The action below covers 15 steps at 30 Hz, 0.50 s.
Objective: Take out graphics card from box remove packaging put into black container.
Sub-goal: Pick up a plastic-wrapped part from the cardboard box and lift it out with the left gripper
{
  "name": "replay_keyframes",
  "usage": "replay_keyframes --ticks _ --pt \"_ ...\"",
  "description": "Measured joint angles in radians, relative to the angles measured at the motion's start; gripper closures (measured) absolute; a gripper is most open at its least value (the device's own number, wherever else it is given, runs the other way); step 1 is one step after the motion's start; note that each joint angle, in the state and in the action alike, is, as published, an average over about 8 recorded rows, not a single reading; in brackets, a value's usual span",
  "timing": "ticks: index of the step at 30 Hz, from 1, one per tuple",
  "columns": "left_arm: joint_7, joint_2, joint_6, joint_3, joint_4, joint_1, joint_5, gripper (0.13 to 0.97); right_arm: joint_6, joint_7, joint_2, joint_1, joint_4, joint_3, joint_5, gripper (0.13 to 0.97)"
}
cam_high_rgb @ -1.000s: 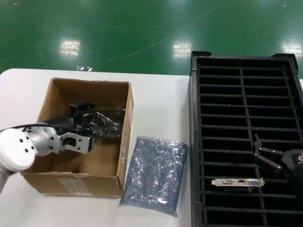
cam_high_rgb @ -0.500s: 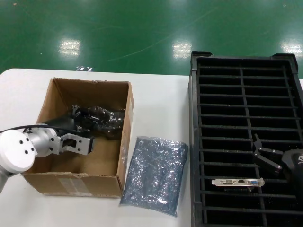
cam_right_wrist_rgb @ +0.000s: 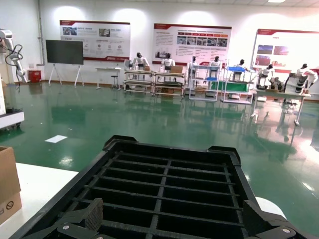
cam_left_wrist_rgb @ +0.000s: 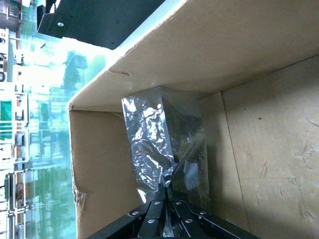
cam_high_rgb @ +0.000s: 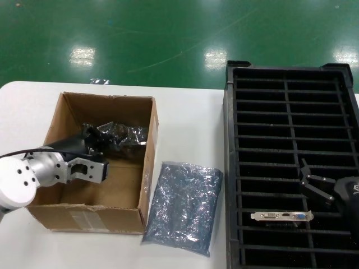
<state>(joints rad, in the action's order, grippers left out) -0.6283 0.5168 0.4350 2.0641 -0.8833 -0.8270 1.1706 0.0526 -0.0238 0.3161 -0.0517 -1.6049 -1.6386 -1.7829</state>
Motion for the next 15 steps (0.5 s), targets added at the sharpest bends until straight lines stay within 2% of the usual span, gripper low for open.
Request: replay_keyframes --ticks 7,15 --pt "0.012 0.017 -0.011 -0.014 -0.04 0.025 0.009 0.948 0.0 0.0 0.0 0.0 0.0 0.0 0.0 0.129" --pt "0.083 0.052 -0.039 -0.064 -0.174 0.083 -0.036 0.957 0.0 0.0 0.0 0.0 0.0 0.0 0.0 0.129"
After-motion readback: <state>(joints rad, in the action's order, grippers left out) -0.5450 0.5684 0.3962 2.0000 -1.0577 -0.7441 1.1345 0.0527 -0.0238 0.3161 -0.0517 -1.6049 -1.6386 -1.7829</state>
